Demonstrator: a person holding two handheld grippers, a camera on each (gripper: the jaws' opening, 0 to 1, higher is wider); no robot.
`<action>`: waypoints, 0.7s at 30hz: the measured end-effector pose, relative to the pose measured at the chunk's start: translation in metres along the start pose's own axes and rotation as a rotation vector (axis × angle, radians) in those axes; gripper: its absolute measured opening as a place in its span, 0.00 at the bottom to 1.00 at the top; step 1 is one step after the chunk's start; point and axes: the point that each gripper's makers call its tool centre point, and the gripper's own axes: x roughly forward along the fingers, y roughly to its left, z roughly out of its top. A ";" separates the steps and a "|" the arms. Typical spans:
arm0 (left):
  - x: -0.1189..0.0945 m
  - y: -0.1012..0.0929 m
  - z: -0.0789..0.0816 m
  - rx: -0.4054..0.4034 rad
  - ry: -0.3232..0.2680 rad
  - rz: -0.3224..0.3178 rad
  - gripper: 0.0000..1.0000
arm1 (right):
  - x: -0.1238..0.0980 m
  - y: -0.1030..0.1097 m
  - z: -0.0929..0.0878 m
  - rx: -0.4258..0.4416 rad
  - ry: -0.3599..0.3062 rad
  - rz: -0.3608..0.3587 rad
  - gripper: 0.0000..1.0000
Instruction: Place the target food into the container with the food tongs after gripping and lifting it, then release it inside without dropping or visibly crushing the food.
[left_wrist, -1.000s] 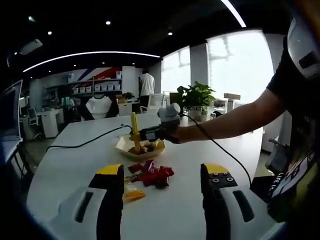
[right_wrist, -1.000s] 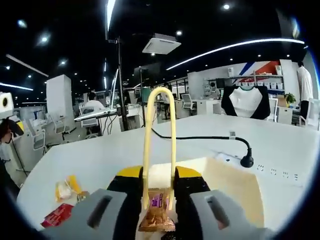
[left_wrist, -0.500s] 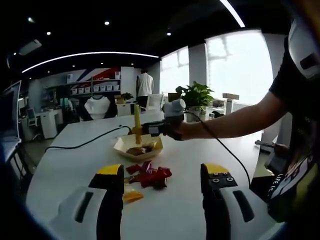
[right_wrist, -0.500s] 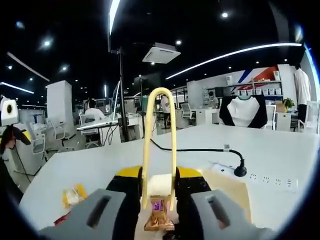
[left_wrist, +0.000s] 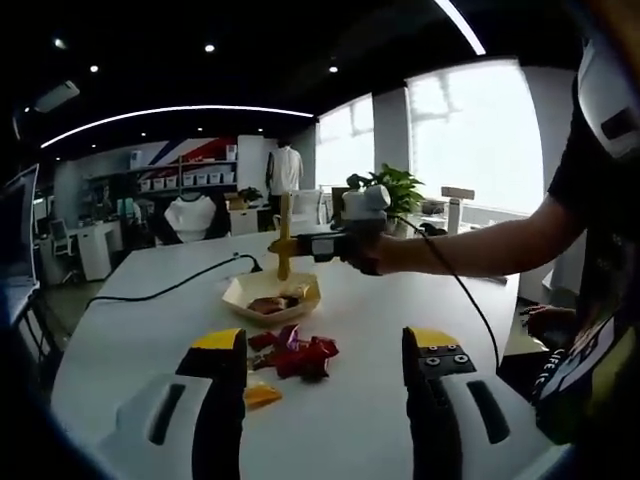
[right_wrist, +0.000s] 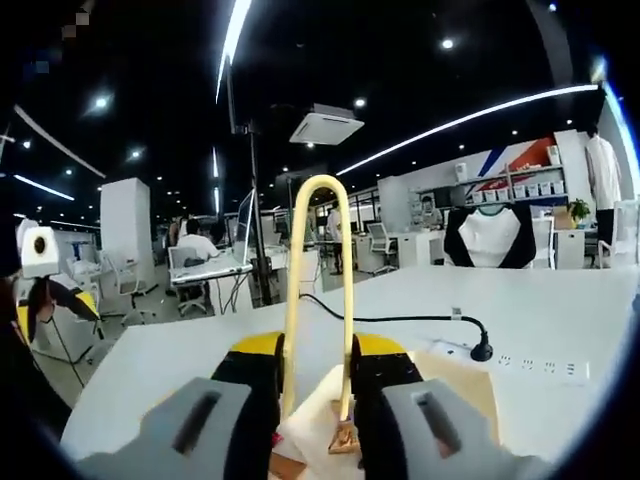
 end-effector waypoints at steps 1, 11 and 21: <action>0.000 0.000 0.000 -0.001 -0.002 -0.003 0.67 | -0.001 0.001 0.002 0.005 -0.005 -0.002 0.22; -0.001 0.001 0.004 0.012 -0.010 0.008 0.69 | -0.012 0.025 0.013 0.086 -0.050 0.014 0.23; -0.004 0.011 0.002 0.009 -0.007 0.068 0.94 | -0.019 0.054 0.005 0.108 -0.046 0.039 0.23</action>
